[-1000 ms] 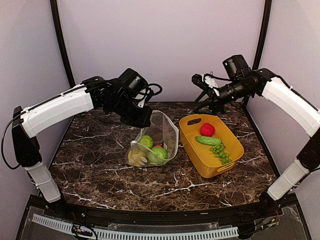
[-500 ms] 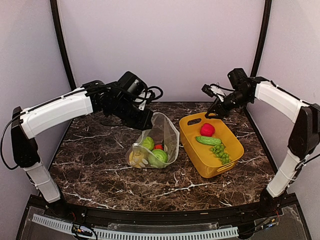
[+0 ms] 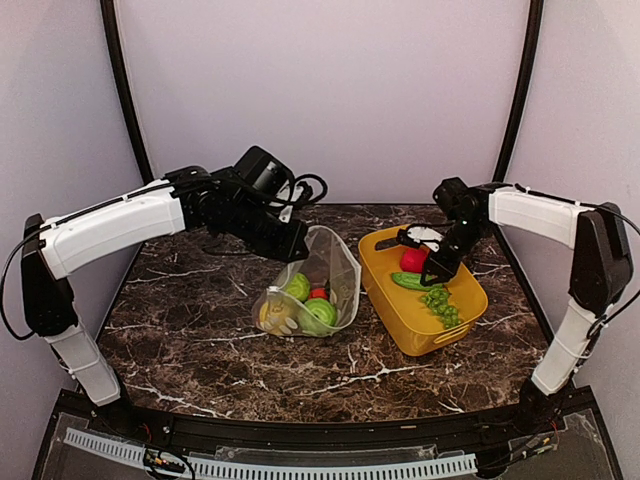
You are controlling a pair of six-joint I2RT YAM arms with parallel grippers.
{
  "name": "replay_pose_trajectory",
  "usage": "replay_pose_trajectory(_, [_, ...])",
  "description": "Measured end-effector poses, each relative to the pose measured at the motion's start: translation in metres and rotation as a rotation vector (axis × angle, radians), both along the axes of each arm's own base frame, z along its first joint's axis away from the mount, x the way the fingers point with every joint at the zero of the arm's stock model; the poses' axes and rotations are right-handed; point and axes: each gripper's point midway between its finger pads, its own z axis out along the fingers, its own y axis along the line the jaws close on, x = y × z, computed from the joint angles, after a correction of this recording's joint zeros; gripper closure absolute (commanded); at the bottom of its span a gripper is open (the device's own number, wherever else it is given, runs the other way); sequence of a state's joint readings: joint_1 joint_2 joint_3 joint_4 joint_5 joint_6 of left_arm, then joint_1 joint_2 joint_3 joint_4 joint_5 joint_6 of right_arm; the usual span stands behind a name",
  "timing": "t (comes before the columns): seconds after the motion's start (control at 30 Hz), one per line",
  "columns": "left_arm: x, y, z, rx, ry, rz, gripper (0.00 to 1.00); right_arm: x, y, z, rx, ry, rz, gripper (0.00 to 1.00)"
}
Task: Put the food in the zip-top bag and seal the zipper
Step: Pick up the fake fruit from the bin.
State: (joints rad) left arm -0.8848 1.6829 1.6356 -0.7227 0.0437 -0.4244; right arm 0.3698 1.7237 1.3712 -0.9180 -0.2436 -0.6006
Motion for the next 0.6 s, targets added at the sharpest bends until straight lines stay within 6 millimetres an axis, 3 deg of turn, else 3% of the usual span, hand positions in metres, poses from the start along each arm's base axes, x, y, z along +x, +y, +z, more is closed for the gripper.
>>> replay_pose_trajectory(0.23, [-0.003, 0.003, -0.01, 0.002, 0.001, -0.005, 0.99, -0.018, -0.005, -0.028, -0.155, -0.002, 0.041, 0.58])
replay_pose_trajectory(0.47, [-0.007, 0.008, -0.003, -0.026, -0.02, -0.004, 0.99, -0.013, -0.009, -0.039, -0.22, -0.039, 0.046, 0.58])
replay_pose_trajectory(0.6, [-0.011, 0.011, -0.002, -0.039, -0.023, -0.004, 0.99, -0.017, -0.012, -0.056, -0.253, -0.024, 0.054, 0.6])
